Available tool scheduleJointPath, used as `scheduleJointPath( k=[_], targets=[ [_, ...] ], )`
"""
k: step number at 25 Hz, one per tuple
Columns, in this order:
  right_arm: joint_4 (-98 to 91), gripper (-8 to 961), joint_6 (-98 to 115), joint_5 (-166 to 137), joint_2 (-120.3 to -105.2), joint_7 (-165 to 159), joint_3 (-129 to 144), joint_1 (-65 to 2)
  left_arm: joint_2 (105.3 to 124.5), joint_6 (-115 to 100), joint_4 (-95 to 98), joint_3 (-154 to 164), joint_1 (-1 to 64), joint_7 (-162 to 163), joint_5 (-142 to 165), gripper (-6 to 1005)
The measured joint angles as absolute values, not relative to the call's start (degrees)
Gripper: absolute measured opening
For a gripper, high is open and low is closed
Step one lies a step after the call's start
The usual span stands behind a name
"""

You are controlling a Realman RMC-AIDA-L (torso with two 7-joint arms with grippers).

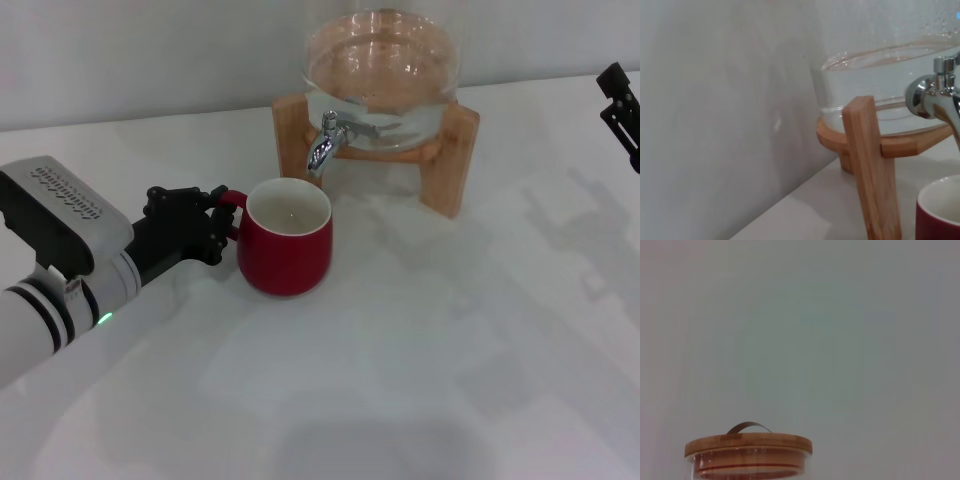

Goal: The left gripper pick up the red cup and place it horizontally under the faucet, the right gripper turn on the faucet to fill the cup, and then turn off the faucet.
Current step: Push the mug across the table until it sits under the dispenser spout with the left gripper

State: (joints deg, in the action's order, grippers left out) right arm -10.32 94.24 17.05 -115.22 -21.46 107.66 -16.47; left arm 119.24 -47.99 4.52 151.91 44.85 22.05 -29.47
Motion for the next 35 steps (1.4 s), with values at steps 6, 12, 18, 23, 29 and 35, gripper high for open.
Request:
scheduleJointPath(
  k=[6, 12, 18, 23, 29, 35],
  targets=[
    [-10.43, 784, 94.73, 17.05, -115.22, -21.53, 107.66, -16.43, 119.09, -47.99, 4.14, 151.8, 45.47, 21.79, -29.8, 110],
    [-10.53, 784, 95.44, 17.05, -115.22, -21.72, 107.67, -16.43, 119.09, -47.99, 3.32, 151.78, 45.91, 21.69, -29.82, 109],
    [-10.55, 784, 95.55, 17.05, -115.22, -22.04, 107.67, -16.43, 119.09, -47.99, 3.02, 151.78, 46.79, 21.61, -29.61, 110],
    [-10.55, 784, 95.55, 17.05, -115.22, -22.06, 107.99, -16.43, 119.23, -47.86, 2.93, 151.82, 47.24, 20.78, -29.57, 110],
    [-10.55, 784, 95.55, 17.05, -115.22, -22.07, 108.2, -16.44, 119.31, -47.28, 3.35, 151.93, 47.73, 20.16, -29.53, 110],
    [-10.55, 784, 95.54, 17.05, -115.22, -22.06, 108.33, -16.44, 119.44, -46.76, 3.47, 152.12, 47.83, 19.65, -29.53, 110]
  ],
)
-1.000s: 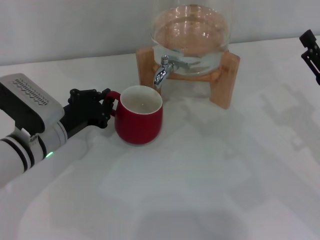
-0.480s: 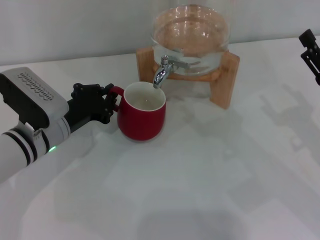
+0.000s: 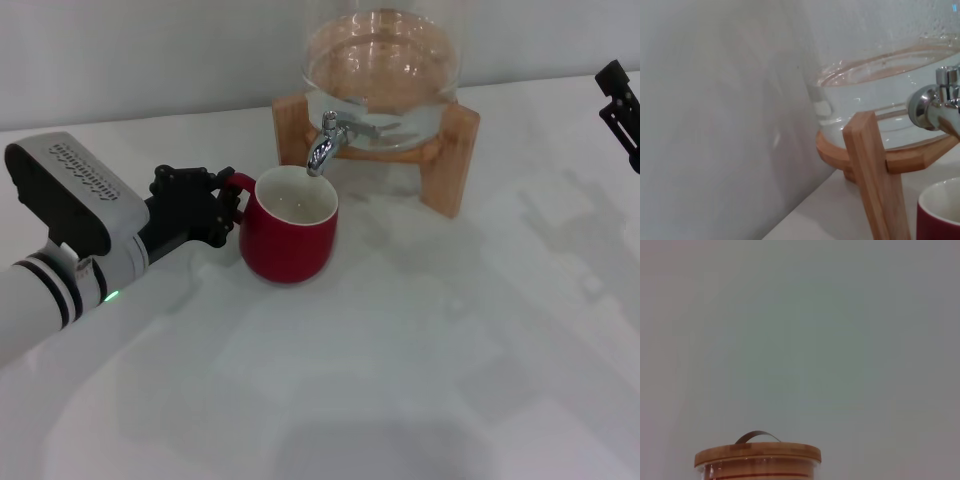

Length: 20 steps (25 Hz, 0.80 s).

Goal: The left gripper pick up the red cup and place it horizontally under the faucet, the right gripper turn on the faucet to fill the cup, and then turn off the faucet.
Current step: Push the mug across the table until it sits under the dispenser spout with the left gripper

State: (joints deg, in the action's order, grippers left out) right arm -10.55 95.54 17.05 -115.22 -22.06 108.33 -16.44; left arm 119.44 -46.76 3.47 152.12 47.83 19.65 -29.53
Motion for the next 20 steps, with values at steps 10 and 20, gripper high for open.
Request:
scheduleJointPath(
  k=[10, 20],
  targets=[
    [-10.46, 785, 95.53, 17.05, -115.22, -22.06, 109.04, -16.44, 119.53, -46.61, 3.48, 152.22, 47.98, 18.99, -29.49, 109],
    [-10.46, 785, 95.53, 17.05, -115.22, -22.06, 109.24, -16.44, 119.53, -44.42, 5.33, 152.12, 48.26, 16.84, -29.45, 109]
  ],
)
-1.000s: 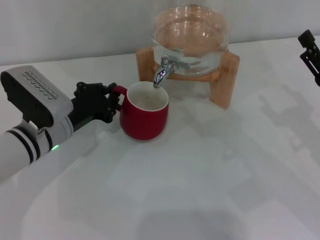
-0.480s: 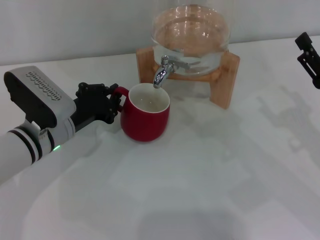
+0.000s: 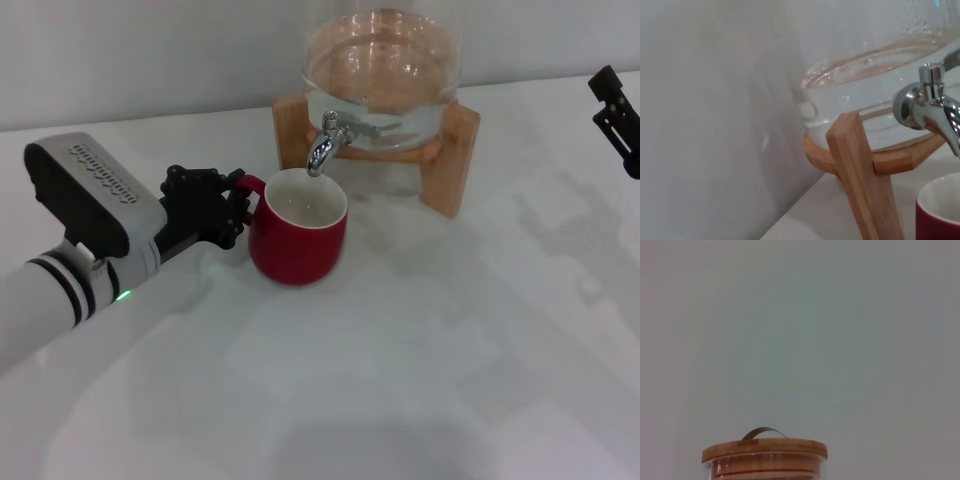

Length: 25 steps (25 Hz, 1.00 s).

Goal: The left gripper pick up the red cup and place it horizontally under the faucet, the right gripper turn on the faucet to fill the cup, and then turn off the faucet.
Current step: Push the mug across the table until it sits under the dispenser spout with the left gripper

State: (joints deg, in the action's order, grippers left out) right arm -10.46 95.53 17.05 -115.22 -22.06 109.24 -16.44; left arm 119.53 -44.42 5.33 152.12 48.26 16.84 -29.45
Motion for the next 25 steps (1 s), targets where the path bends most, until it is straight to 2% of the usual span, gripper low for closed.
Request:
scheduleJointPath(
  k=[25],
  targets=[
    [-10.47, 785, 95.53, 17.05, -115.22, -22.06, 109.6, -16.45, 119.61, -43.41, 5.63, 152.2, 48.33, 14.9, -29.47, 100]
  ],
)
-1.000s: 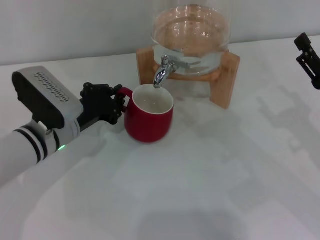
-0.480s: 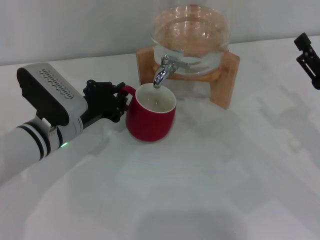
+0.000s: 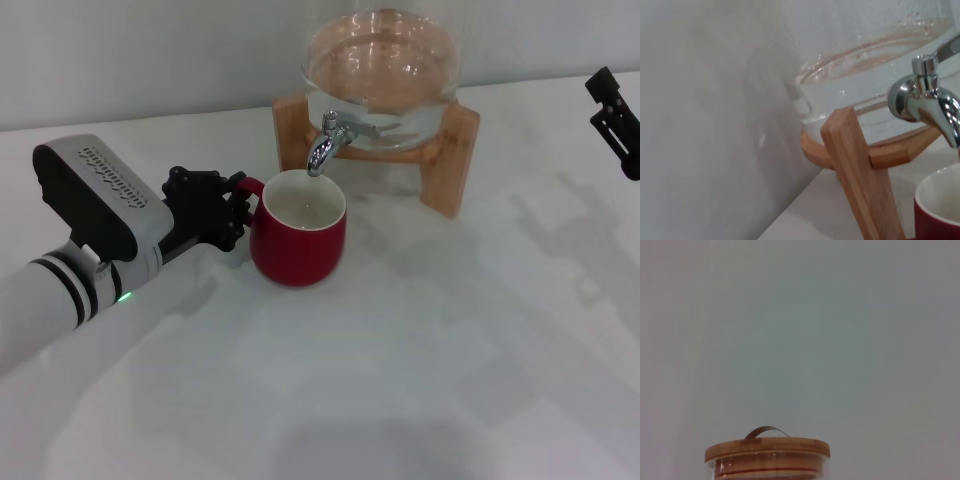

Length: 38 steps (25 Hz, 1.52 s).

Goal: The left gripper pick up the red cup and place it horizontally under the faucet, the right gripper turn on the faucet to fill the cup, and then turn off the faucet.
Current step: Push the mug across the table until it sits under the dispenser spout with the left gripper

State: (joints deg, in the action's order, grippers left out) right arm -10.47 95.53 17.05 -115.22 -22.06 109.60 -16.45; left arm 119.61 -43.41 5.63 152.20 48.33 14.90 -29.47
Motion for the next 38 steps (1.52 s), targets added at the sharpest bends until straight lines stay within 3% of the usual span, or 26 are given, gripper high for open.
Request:
scheduleJointPath(
  k=[38],
  targets=[
    [-11.17, 784, 95.39, 17.05, -115.31, -22.06, 109.77, -16.93, 119.61, -40.53, 6.23, 151.84, 48.7, 13.36, -29.5, 131]
  ],
)
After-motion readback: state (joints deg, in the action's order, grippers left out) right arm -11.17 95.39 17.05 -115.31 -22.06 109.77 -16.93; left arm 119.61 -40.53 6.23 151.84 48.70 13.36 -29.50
